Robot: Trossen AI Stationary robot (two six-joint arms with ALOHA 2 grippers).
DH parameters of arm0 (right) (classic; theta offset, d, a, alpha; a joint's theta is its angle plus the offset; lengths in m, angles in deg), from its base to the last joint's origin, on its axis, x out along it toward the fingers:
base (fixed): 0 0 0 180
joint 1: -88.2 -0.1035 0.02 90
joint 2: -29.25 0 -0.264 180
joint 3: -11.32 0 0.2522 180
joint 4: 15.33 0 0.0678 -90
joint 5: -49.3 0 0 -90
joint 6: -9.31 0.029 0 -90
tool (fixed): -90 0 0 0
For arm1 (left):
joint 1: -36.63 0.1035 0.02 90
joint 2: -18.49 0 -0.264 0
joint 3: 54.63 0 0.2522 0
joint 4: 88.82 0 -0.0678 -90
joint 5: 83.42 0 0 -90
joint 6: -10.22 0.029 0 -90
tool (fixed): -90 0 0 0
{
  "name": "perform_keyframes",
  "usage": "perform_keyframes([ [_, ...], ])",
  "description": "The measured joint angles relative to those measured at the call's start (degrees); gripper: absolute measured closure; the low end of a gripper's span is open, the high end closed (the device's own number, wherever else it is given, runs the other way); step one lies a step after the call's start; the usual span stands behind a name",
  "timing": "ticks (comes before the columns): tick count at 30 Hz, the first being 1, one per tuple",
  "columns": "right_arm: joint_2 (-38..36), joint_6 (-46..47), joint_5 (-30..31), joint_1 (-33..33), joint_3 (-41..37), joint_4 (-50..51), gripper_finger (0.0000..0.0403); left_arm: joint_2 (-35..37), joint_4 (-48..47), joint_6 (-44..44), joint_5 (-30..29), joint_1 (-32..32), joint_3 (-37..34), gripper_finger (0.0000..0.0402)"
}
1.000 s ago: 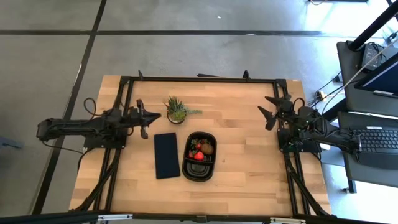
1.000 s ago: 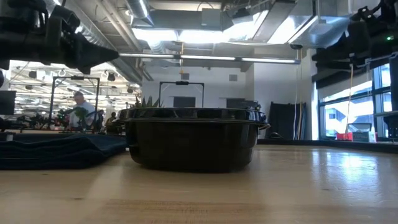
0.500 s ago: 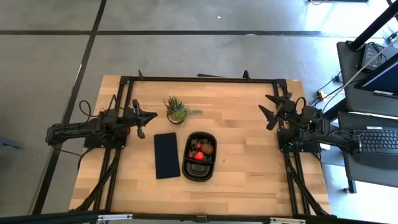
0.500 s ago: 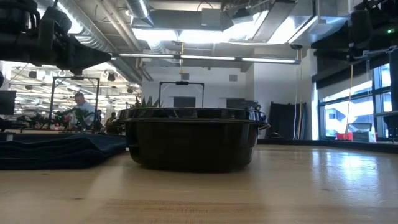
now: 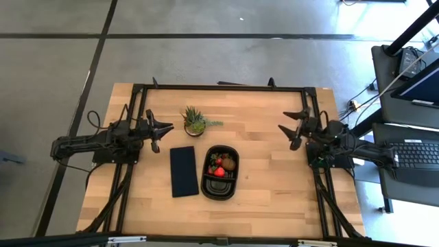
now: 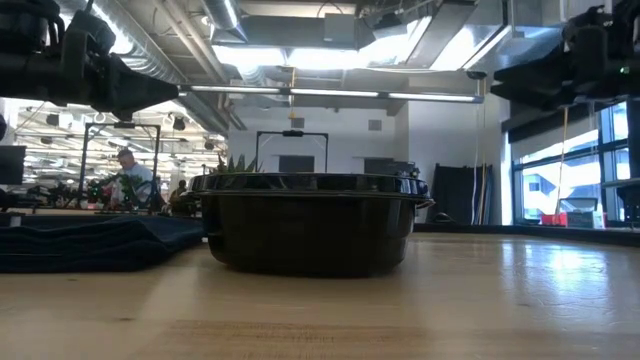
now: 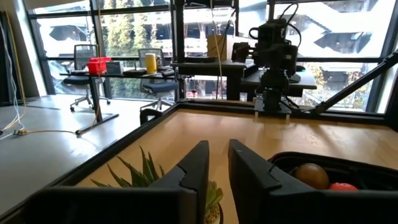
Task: Pick and placing Produce into tupperware
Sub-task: Return to Home Position
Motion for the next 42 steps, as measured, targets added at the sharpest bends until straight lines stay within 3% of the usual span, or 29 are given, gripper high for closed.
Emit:
perform_keyframes([
  [5, 0.0, 0.4, 0.0, 0.0, -4.1, -7.4, 0.0104, 0.0, 0.0, 0.0, 0.0, 0.0, 0.0, 0.0338],
  [42, 0.0, -0.1, 0.1, 0.0, -4.4, -5.7, 0.0105, 0.0, -0.1, -0.1, 0.0, 0.0, 0.0, 0.0277],
])
